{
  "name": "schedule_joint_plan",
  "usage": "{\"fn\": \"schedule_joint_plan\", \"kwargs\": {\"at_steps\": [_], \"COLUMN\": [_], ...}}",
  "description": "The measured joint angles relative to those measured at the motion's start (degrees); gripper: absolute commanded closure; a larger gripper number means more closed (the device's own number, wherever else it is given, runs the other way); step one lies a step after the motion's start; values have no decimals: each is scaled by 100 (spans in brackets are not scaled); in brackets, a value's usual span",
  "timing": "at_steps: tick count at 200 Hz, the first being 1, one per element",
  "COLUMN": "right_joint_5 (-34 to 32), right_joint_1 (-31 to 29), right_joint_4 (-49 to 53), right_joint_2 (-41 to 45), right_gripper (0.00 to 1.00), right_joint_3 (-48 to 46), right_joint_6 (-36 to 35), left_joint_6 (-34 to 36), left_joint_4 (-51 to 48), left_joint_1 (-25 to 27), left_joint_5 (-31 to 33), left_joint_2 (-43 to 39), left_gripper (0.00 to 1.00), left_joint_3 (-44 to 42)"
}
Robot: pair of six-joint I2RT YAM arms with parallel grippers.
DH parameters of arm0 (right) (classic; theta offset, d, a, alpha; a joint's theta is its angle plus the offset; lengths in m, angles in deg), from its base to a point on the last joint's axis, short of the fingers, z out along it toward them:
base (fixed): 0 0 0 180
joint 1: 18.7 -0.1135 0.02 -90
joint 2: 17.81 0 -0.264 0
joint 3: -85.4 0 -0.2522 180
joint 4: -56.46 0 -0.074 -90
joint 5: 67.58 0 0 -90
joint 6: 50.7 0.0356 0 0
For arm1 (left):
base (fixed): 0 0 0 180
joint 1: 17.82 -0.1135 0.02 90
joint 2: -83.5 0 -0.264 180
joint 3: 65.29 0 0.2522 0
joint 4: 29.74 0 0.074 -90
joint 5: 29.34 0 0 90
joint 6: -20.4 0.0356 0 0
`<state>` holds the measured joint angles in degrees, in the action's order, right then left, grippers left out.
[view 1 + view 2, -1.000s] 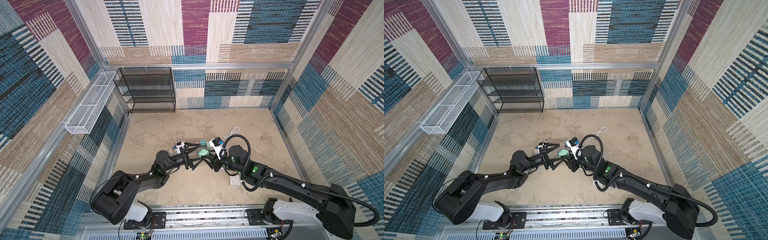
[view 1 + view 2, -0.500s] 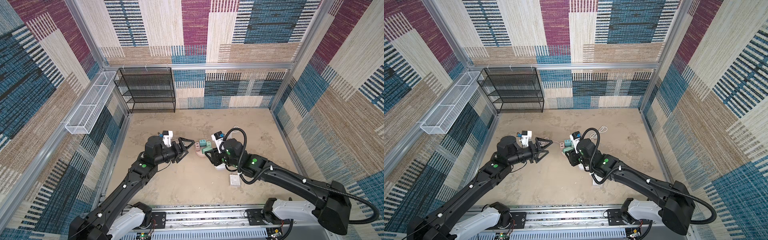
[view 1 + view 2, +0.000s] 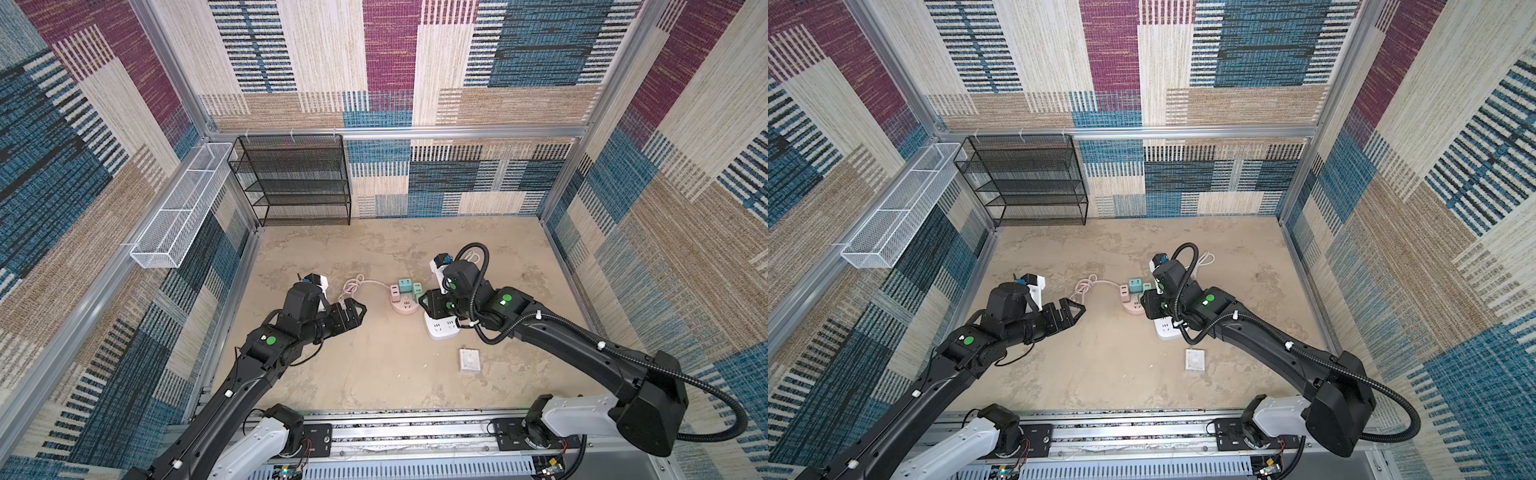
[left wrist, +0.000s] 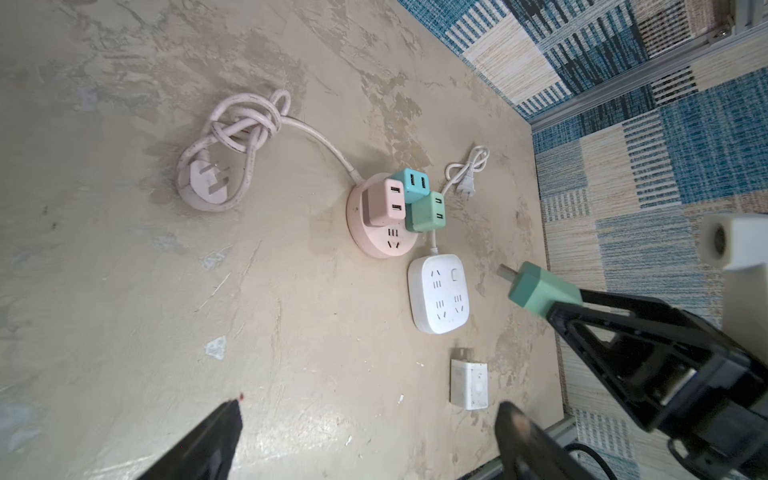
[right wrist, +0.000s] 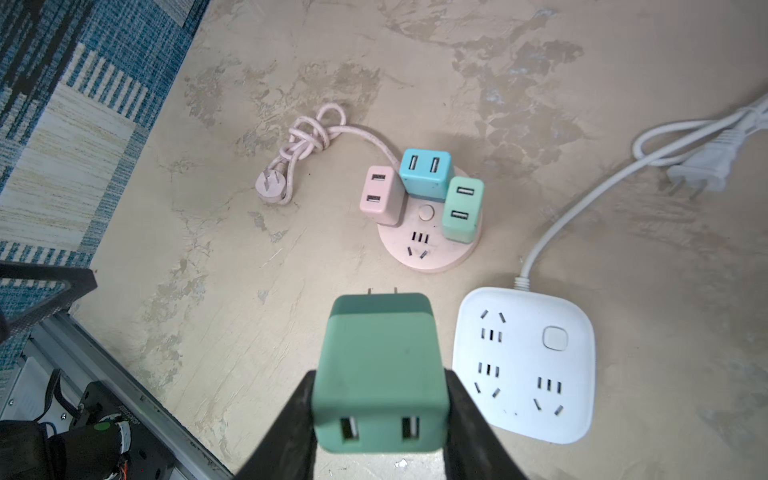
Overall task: Insert the plug
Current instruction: 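Carry the green adapter above the white power strip with right gripper while left withdraws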
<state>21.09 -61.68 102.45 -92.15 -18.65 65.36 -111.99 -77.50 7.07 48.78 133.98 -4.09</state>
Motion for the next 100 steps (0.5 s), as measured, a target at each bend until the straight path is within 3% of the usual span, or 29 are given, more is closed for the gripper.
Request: {"fn": "schedule_joint_plan", "kwargs": {"at_steps": [59,100], "right_joint_5": [-428,-160], "right_joint_1": [87,514], "right_joint_4": [935,1552], "right_joint_2": [-251,-669], "right_gripper": [100,100], "right_joint_3": [885,1419], "right_joint_6": [-116,-417], "left_joint_6": [490,662], "left_joint_4": [-334,-280], "left_joint_1": [0,0], "left_joint_5": [61,-83], "left_joint_2": [326,291], "left_gripper": [0,1], "left_joint_3": [149,98]}}
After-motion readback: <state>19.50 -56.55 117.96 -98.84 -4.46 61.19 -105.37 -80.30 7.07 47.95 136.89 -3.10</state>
